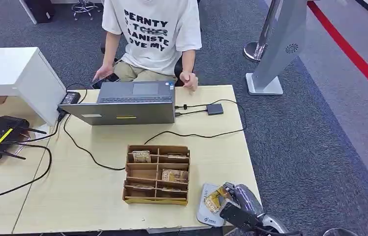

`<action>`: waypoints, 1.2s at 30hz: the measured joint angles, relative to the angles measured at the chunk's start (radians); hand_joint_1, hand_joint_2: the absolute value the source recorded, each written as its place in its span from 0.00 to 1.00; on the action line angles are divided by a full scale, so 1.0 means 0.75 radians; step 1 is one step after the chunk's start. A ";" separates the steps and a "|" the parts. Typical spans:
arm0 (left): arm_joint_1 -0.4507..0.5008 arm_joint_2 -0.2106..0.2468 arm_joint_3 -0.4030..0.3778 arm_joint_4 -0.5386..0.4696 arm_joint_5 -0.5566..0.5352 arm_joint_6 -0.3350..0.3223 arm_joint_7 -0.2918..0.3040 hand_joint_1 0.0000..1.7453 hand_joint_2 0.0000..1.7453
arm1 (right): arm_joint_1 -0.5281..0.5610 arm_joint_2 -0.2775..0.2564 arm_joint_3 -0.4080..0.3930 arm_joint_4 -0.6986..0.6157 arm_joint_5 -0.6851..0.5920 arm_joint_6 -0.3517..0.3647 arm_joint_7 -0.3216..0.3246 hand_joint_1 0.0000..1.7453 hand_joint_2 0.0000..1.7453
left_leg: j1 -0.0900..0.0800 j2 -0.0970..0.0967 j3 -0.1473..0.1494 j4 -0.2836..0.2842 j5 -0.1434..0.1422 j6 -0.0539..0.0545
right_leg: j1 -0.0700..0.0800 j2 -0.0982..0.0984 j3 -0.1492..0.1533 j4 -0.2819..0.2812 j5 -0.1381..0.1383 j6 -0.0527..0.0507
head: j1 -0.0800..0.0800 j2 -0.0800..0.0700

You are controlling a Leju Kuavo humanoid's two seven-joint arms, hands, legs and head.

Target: Pass the card to the sensor for recognition and then transmit it.

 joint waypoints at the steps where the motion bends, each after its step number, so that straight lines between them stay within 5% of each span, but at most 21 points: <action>1: 0.000 0.000 0.000 0.000 0.000 -0.001 0.000 0.00 0.00 | 0.000 0.000 0.001 0.000 0.001 -0.001 0.001 1.00 1.00 | 0.000 0.000 0.000 0.000 0.000 0.000 | 0.000 0.000 0.000 0.000 0.000 0.000 | 0.001 0.000; 16: 0.000 0.000 0.000 0.000 0.000 -0.002 0.000 0.00 0.00 | -0.006 -0.003 0.009 0.001 0.018 -0.008 0.008 1.00 1.00 | 0.000 0.000 0.000 0.000 0.000 0.000 | 0.000 0.000 0.000 0.000 0.000 0.000 | 0.000 0.000; 36: 0.000 0.000 0.000 0.001 -0.008 -0.013 0.000 0.00 0.00 | -0.045 -0.002 0.041 0.003 0.273 -0.022 0.091 1.00 1.00 | 0.000 0.000 0.000 0.000 0.000 0.000 | 0.000 0.000 0.001 0.000 0.000 0.000 | 0.000 0.000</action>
